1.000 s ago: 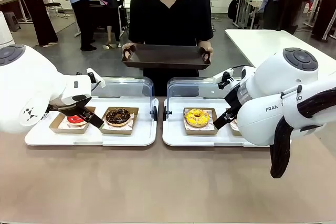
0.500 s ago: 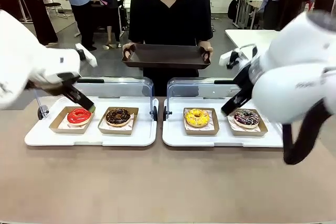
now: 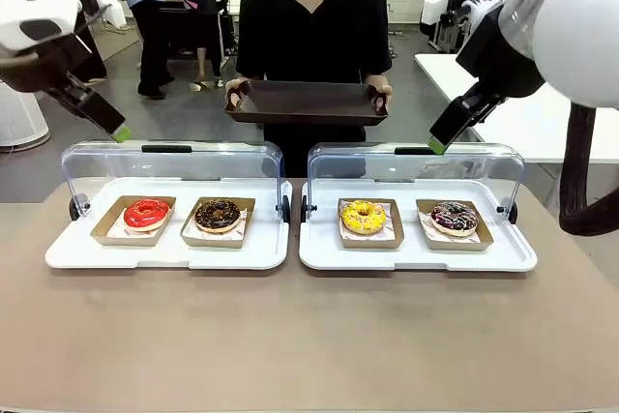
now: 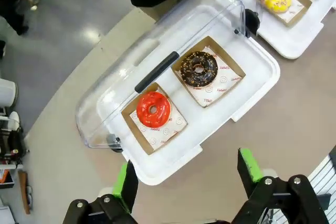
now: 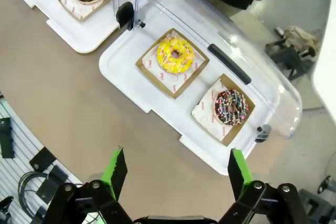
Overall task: Provide the desired donut to the person.
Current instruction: Pick up and lift the Paper togo box containing the Donut pointed at by the person.
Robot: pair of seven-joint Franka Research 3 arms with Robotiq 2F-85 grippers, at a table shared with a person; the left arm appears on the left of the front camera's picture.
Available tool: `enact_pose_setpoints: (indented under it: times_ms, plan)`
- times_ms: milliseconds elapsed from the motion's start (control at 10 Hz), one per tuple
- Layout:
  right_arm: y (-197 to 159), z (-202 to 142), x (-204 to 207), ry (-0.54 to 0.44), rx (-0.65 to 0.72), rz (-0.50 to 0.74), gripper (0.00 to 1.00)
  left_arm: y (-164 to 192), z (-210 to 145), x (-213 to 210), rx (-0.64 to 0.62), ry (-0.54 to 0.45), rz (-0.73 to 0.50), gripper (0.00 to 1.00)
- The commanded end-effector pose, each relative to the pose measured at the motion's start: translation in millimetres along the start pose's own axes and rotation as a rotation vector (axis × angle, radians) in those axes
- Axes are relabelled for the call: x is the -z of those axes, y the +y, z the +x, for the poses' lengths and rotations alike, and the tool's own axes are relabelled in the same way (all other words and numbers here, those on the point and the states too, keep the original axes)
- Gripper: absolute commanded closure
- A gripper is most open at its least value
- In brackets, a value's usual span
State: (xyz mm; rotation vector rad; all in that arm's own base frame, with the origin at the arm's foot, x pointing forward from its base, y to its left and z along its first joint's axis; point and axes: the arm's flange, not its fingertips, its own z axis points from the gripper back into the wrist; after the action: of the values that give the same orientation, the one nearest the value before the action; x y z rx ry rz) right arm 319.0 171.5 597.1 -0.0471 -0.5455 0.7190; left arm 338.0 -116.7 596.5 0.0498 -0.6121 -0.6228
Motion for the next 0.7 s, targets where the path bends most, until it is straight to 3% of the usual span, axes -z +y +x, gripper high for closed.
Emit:
enact_pose_setpoints:
  times_ms: [0, 100, 600]
  plan:
    - [5.3, -6.5, 22.1, 0.021, 0.045, -0.117, 0.0, 0.4, -8.6, 8.7, -0.003, -0.042, 0.069, 0.0]
    - [0.0, 0.0, 0.0, 0.0, 0.0, 0.0, 0.0, 0.0, 0.0, 0.0, 0.0, 0.0, 0.0, 0.0]
    - [1.2, 0.1, 1.7, 0.002, 0.006, -0.026, 0.0, 2.0, -0.6, 0.3, -0.006, -0.008, 0.007, 0.0]
